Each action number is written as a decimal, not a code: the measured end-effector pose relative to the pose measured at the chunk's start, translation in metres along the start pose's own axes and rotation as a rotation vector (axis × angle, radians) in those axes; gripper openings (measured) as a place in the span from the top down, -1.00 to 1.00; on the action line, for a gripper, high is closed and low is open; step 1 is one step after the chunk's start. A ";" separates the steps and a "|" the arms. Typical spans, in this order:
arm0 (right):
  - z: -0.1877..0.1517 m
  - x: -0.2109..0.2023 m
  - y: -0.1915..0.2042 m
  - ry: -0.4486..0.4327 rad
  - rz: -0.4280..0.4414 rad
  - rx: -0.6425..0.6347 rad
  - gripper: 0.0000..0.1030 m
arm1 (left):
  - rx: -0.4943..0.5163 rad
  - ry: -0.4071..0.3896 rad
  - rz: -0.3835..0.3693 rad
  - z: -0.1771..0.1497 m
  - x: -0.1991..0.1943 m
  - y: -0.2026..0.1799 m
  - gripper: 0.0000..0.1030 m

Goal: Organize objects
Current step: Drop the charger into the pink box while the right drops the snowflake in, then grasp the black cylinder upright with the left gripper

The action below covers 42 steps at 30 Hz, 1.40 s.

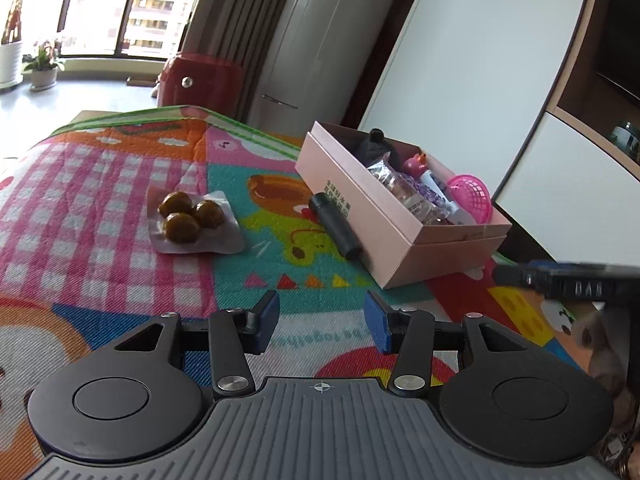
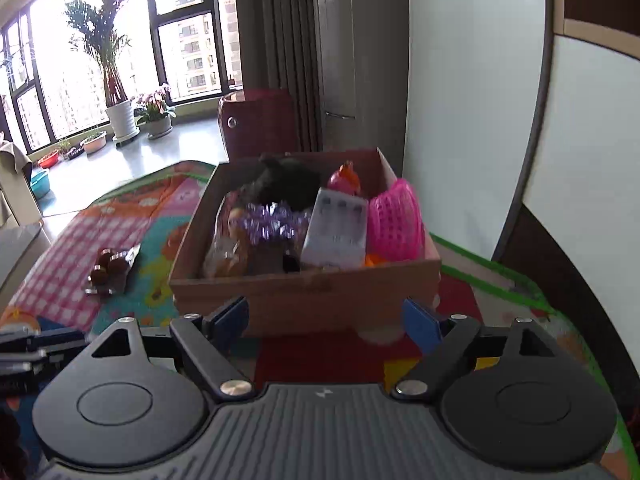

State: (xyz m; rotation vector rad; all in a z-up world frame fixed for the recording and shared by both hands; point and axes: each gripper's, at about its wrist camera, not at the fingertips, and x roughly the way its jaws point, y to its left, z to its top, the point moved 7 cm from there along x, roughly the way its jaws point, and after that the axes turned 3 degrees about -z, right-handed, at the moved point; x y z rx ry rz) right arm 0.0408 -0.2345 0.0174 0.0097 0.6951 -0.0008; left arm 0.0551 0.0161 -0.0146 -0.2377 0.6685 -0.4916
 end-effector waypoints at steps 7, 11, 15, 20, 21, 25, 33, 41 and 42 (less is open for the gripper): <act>-0.045 0.001 0.007 -0.042 0.023 0.004 -0.83 | -0.034 0.005 -0.014 0.018 0.029 -0.004 0.01; -0.048 0.008 0.002 -0.023 0.034 0.050 -0.84 | -0.056 0.013 -0.025 0.045 0.065 -0.001 0.01; -0.048 0.004 -0.001 -0.041 0.056 0.075 -0.90 | -0.013 0.070 0.033 0.050 0.102 0.006 -0.09; -0.048 0.002 -0.003 -0.061 0.066 0.082 -0.95 | 0.094 0.050 0.146 0.051 0.094 0.004 -0.22; -0.048 0.002 -0.003 -0.062 0.065 0.083 -0.95 | 0.121 0.025 0.210 0.053 0.086 0.004 -0.10; -0.047 0.000 -0.002 -0.072 0.057 0.085 -0.96 | 0.062 -0.008 0.122 0.061 0.063 0.009 -0.11; -0.047 -0.002 -0.003 -0.076 0.049 0.086 -1.00 | 0.043 0.060 0.211 0.048 0.093 0.011 -0.12; -0.047 0.001 -0.003 -0.068 0.050 0.090 -1.00 | 0.166 0.046 0.274 0.039 0.088 0.005 0.47; -0.047 0.001 -0.003 -0.067 0.050 0.091 -1.00 | 0.160 0.052 0.258 0.038 0.085 0.005 0.57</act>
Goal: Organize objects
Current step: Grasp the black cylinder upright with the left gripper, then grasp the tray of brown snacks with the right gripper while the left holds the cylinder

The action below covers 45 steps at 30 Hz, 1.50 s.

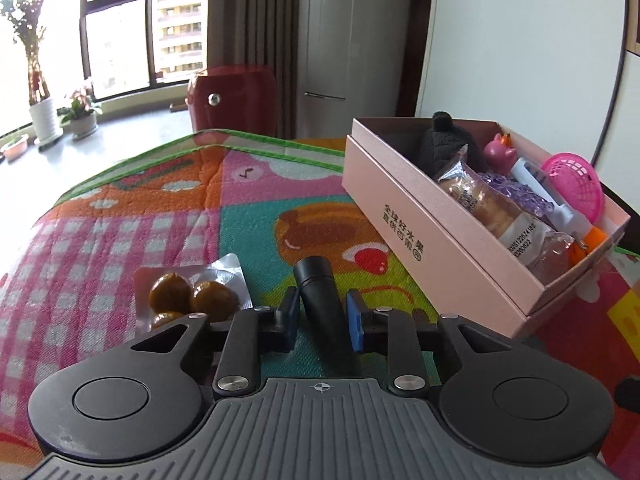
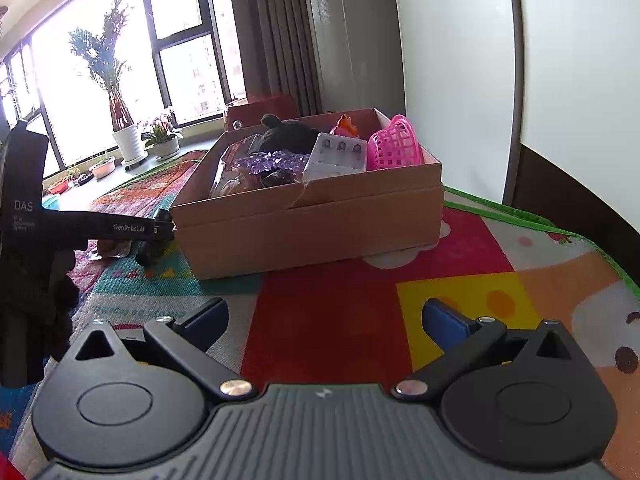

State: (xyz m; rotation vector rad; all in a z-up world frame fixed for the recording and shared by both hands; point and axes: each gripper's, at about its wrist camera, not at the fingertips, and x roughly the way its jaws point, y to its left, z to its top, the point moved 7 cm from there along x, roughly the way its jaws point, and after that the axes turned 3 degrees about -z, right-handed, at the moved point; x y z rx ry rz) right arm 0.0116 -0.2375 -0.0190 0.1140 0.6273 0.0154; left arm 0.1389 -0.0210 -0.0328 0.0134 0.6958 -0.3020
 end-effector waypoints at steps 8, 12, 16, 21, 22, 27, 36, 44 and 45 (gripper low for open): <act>-0.004 0.012 0.009 0.065 -0.030 -0.063 -1.00 | -0.048 -0.010 -0.107 -0.050 -0.075 0.026 0.57; -0.007 0.016 0.020 0.089 -0.069 -0.131 -1.00 | -0.114 -0.082 -0.062 -0.079 -0.128 0.064 0.57; -0.007 0.016 0.054 0.100 -0.029 -0.215 -1.00 | -0.224 -0.113 0.010 -0.095 -0.146 0.112 0.57; -0.001 0.020 0.128 0.119 0.107 -0.297 -1.00 | -0.337 -0.146 0.018 -0.102 -0.146 0.143 0.57; 0.001 0.022 0.145 0.122 0.130 -0.316 -1.00 | -0.349 -0.149 0.010 -0.103 -0.146 0.145 0.57; 0.024 0.056 0.217 0.150 0.197 -0.353 -1.00 | -0.383 -0.168 -0.009 -0.107 -0.151 0.150 0.57; 0.043 0.139 0.268 0.226 0.123 -0.292 -0.89 | -0.395 -0.179 -0.031 -0.108 -0.151 0.148 0.57; 0.023 0.096 0.270 0.240 0.214 -0.477 -0.45 | -0.405 -0.180 -0.039 -0.107 -0.150 0.148 0.57; 0.018 0.087 0.267 0.237 0.230 -0.508 -0.45 | -0.406 -0.181 -0.040 -0.107 -0.150 0.148 0.57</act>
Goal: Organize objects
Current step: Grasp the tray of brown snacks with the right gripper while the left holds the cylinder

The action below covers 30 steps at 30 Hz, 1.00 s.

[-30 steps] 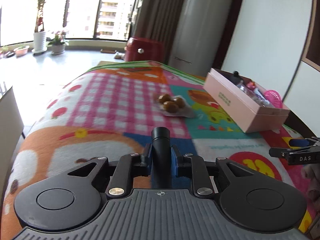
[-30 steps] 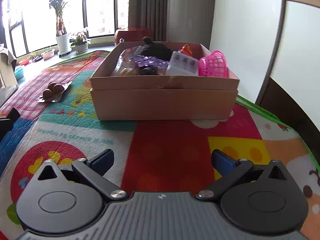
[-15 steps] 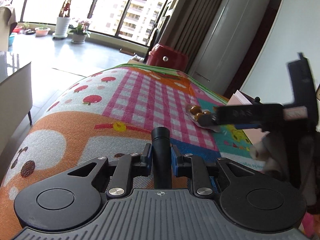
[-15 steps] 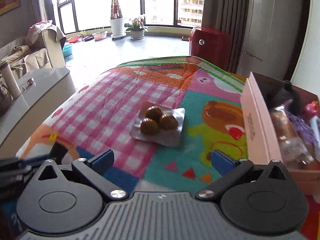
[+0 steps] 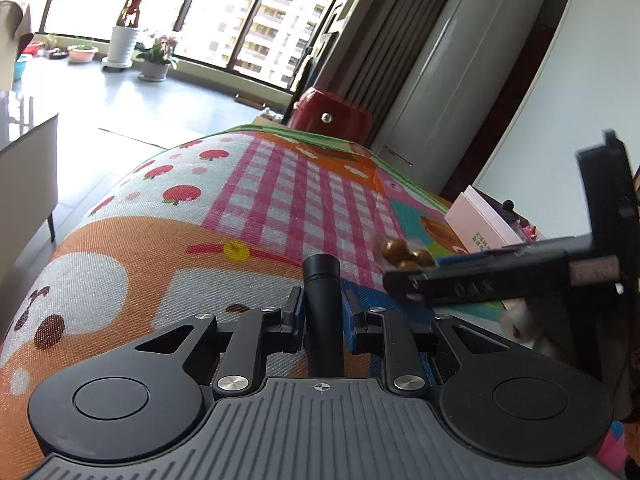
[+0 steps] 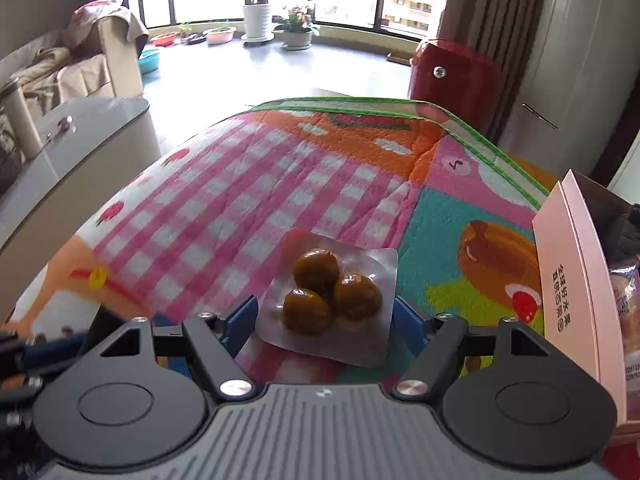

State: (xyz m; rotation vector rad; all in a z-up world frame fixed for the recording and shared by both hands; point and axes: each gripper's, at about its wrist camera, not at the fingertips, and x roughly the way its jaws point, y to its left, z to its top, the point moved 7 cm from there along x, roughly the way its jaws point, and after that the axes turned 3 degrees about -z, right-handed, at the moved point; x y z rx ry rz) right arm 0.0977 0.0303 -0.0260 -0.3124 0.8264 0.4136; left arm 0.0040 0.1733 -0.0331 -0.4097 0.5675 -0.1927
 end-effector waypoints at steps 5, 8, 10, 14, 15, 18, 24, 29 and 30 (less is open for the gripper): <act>-0.040 -0.038 -0.005 -0.026 -0.003 -0.167 -0.51 | -0.004 0.000 -0.002 -0.001 0.001 0.001 0.57; -0.050 -0.047 -0.021 -0.064 -0.192 -0.237 -0.64 | -0.008 0.008 0.003 -0.001 0.004 0.002 0.57; -0.051 -0.049 -0.030 -0.072 -0.273 -0.249 -0.64 | -0.005 0.010 0.006 -0.001 0.004 0.001 0.56; -0.051 -0.052 -0.043 -0.019 -0.133 -0.053 -0.71 | -0.003 0.015 0.010 -0.001 0.005 0.001 0.57; -0.052 -0.051 -0.044 -0.006 -0.095 -0.007 -0.78 | -0.002 0.016 0.011 -0.001 0.005 0.001 0.57; -0.053 -0.040 -0.046 0.069 0.010 0.148 -0.94 | 0.001 0.015 0.012 -0.002 0.005 0.000 0.57; -0.032 -0.015 -0.042 0.058 -0.013 0.277 -1.00 | -0.001 0.014 0.011 -0.002 0.004 0.000 0.57; -0.018 0.003 -0.033 -0.010 -0.083 0.228 -1.00 | -0.007 0.012 0.007 -0.002 0.003 0.000 0.57; -0.017 0.003 -0.032 -0.021 -0.078 0.221 -0.96 | -0.007 0.012 0.006 -0.002 0.003 0.000 0.57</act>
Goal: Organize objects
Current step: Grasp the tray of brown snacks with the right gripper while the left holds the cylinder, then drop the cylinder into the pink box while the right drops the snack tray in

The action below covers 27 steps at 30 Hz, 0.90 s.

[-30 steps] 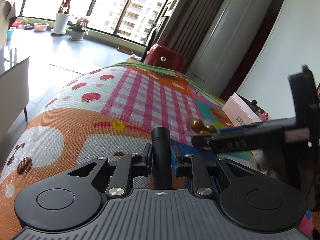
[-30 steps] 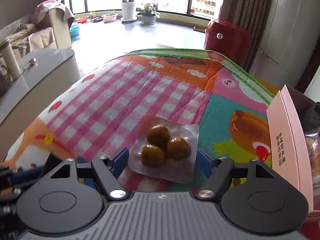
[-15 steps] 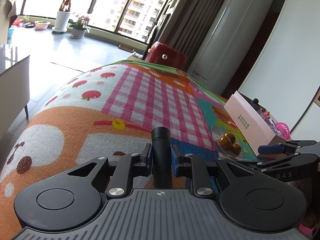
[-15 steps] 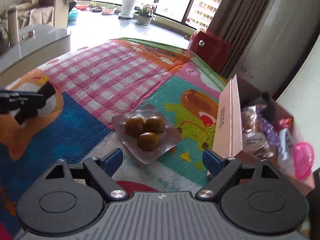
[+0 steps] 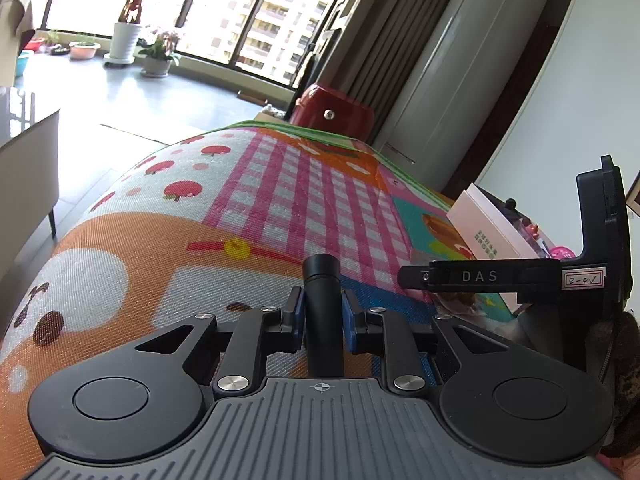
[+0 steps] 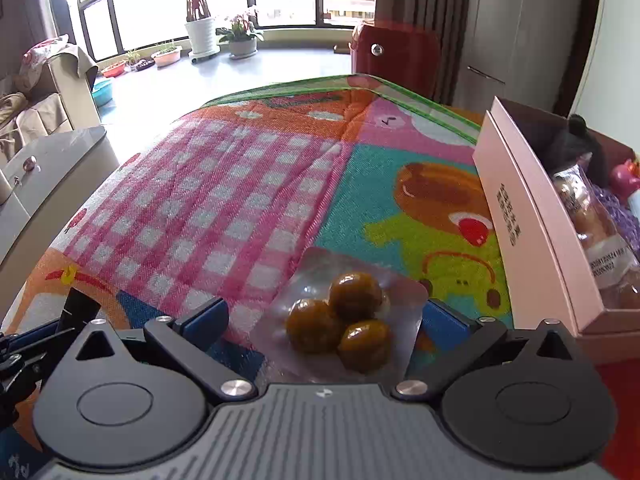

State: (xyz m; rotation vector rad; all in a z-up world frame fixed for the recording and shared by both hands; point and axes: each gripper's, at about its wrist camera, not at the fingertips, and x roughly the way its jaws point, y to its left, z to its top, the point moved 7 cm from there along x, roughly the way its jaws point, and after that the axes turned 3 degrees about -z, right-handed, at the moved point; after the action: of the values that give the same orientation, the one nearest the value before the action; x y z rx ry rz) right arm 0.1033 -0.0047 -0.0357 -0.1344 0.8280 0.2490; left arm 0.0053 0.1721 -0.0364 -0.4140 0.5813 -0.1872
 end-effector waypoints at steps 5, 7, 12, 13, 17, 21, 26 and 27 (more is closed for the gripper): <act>-0.005 -0.014 0.003 -0.027 0.060 -0.094 -0.58 | -0.011 0.000 -0.007 0.001 -0.001 0.001 0.56; -0.013 -0.022 0.003 -0.041 0.070 -0.146 -0.58 | -0.013 -0.002 -0.009 0.001 0.000 0.002 0.56; -0.027 -0.039 -0.004 -0.069 0.046 -0.231 -0.66 | -0.013 -0.001 -0.008 0.001 0.000 0.002 0.57; -0.029 -0.039 -0.007 -0.051 0.046 -0.204 -0.76 | -0.013 -0.001 -0.009 0.001 0.000 0.002 0.57; -0.029 -0.035 -0.012 -0.010 0.087 -0.077 -0.84 | -0.008 0.001 -0.002 0.001 0.000 0.001 0.57; -0.024 -0.024 -0.005 -0.037 0.061 -0.091 -0.83 | -0.001 0.007 0.006 0.001 0.000 0.000 0.57; -0.029 -0.050 0.007 -0.016 0.098 -0.170 -0.49 | 0.018 0.019 0.022 0.000 0.003 -0.002 0.56; -0.032 -0.057 0.007 -0.024 0.096 -0.184 -0.49 | 0.028 0.020 0.029 0.000 0.003 -0.004 0.56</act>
State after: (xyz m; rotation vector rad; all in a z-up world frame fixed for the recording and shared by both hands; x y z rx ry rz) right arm 0.0413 -0.0141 -0.0149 -0.2639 0.7883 0.4168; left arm 0.0074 0.1680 -0.0363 -0.3766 0.6036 -0.1722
